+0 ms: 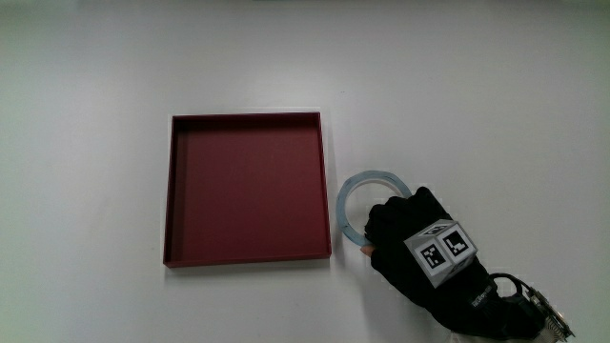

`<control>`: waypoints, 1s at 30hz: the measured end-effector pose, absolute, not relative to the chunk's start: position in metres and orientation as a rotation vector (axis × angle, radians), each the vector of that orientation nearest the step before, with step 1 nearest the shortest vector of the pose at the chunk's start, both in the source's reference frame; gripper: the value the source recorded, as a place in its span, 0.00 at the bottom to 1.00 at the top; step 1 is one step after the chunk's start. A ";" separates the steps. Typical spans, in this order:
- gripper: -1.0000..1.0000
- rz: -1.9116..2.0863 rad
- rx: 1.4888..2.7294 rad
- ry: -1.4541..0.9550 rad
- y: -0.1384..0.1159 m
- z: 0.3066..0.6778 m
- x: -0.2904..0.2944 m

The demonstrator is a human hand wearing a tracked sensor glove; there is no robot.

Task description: Place blue tape

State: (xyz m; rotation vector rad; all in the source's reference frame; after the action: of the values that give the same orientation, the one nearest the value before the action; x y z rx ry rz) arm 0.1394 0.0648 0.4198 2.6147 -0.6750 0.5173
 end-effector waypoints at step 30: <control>0.44 0.534 2.560 -0.498 0.068 0.480 0.171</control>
State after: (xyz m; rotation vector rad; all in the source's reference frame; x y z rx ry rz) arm 0.1706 0.0681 0.4796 2.5595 -0.4981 0.5340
